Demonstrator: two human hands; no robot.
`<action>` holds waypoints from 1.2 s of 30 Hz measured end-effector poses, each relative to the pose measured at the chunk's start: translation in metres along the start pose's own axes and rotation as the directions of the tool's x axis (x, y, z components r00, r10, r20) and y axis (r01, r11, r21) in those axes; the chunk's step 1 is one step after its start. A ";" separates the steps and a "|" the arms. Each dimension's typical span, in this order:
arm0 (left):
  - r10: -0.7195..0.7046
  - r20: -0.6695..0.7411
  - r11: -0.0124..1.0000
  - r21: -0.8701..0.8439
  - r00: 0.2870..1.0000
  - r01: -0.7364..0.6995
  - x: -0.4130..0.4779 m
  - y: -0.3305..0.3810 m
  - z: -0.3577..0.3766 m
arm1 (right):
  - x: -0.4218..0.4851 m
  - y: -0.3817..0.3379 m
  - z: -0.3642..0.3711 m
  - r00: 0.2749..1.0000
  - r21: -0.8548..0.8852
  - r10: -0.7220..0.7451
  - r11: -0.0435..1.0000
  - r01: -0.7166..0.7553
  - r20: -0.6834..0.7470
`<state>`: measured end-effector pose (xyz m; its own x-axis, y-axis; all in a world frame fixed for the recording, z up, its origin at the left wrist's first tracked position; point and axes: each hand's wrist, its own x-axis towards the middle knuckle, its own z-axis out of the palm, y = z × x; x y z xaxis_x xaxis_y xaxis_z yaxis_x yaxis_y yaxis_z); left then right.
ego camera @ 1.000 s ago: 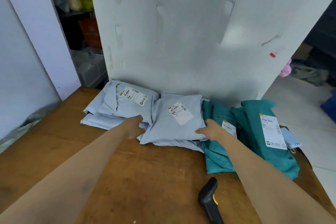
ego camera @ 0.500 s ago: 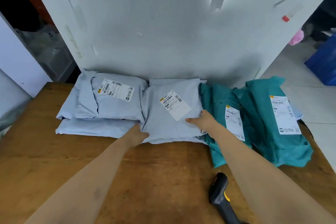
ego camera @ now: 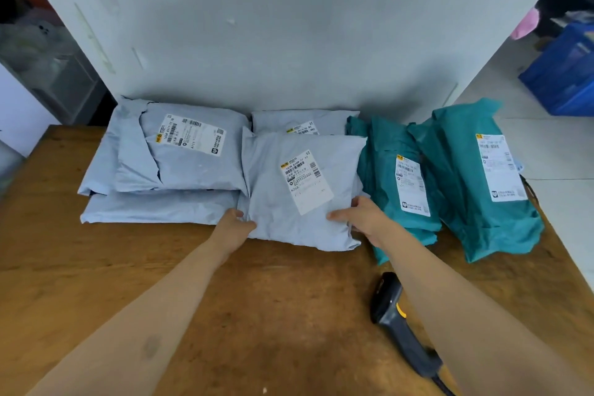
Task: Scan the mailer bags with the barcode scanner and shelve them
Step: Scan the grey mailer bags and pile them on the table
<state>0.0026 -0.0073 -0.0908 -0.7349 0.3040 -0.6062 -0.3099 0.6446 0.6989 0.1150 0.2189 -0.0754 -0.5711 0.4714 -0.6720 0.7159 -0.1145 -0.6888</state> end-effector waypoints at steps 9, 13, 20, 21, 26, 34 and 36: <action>-0.197 0.233 0.977 -0.037 0.952 0.211 -0.077 -0.078 -0.021 | -0.064 0.084 0.009 0.911 -0.070 0.185 0.983 -0.171 0.369; -0.279 0.109 0.955 -0.077 0.954 0.288 -0.099 -0.128 -0.033 | -0.088 0.129 0.018 0.994 -0.199 0.058 0.979 -0.039 0.091; -0.060 -0.207 0.981 0.167 0.976 0.096 -0.100 -0.136 -0.021 | -0.111 0.142 -0.009 0.836 -0.472 -0.445 0.840 0.267 -0.320; -0.045 -0.191 0.975 0.204 0.981 0.084 -0.099 -0.132 -0.016 | -0.110 0.144 -0.015 0.802 -0.565 -0.507 0.779 0.270 -0.315; -0.128 -0.163 0.960 0.229 0.978 0.164 -0.093 -0.116 0.001 | -0.096 0.174 -0.032 0.960 -0.702 -0.109 0.704 -0.108 -0.257; -0.064 -0.075 0.958 0.274 0.995 0.082 -0.102 -0.121 0.000 | -0.124 0.176 -0.002 0.936 -0.606 -0.231 0.795 0.025 -0.265; -0.039 -0.036 0.965 0.258 0.999 0.047 -0.108 -0.127 0.000 | -0.148 0.162 0.005 0.940 -0.459 -0.260 0.878 0.135 -0.219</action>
<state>0.1216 -0.1221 -0.1140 -0.7434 0.2532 -0.6190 -0.1783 0.8171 0.5483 0.3139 0.1260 -0.0890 -0.6349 0.6650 -0.3934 0.7356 0.3645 -0.5710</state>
